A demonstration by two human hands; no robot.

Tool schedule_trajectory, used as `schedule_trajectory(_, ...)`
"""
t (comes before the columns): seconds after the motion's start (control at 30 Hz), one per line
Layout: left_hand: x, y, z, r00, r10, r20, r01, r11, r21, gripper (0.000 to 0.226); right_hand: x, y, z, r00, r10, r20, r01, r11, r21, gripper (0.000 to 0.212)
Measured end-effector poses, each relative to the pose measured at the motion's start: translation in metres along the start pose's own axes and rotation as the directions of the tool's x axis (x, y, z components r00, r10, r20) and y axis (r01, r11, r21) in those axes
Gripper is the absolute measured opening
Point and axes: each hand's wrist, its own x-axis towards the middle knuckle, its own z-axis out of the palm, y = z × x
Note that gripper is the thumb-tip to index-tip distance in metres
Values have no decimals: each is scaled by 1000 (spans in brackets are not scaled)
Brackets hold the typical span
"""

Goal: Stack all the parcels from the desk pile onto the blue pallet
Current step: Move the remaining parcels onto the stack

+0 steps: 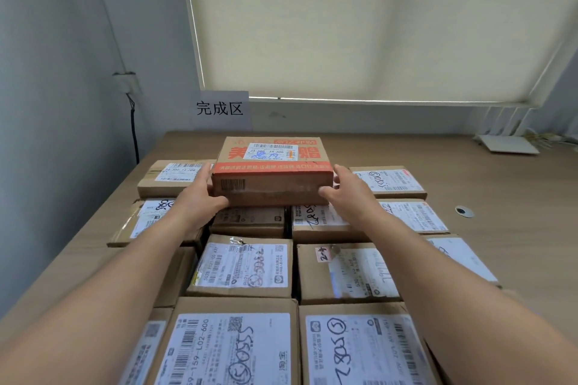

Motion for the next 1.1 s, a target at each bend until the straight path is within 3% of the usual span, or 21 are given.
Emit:
schedule_trajectory(0.1, -3, 6, -3, 1000, 12, -3, -12, 999, 37, 80, -6, 3, -11, 998, 0, -66, -5, 996, -87, 62)
schedule_trajectory(0.27, -20, 25, -3, 983, 135, -128, -97, 958, 272, 76, -31, 12, -35, 983, -87, -164, 41, 962, -268, 52)
schedule_trajectory(0.4, -45, 66, 7, 915, 357, -189, -267, 885, 381, 74, -51, 14, -64, 955, -212, -209, 131, 930, -344, 47)
schedule_trajectory(0.53, -77, 109, 40, 839, 534, -104, -428, 765, 481, 67, -78, 17, -98, 906, -342, -251, 219, 884, -412, 43)
schedule_trajectory(0.7, -133, 137, 125, 864, 500, -58, -434, 799, 418, 56, -124, 66, -124, 889, -411, -203, 231, 783, -577, 37)
schedule_trajectory(0.8, -166, 154, 180, 873, 489, 6, -455, 807, 376, 59, -150, 106, -142, 866, -435, -246, 213, 767, -605, 25)
schedule_trajectory(1.0, -213, 213, 261, 818, 573, 45, -547, 752, 367, 54, -201, 177, -195, 847, -401, -349, 94, 759, -644, 27)
schedule_trajectory(1.1, -238, 238, 304, 779, 621, 90, -608, 713, 349, 66, -226, 215, -221, 846, -365, -389, 31, 762, -647, 31)
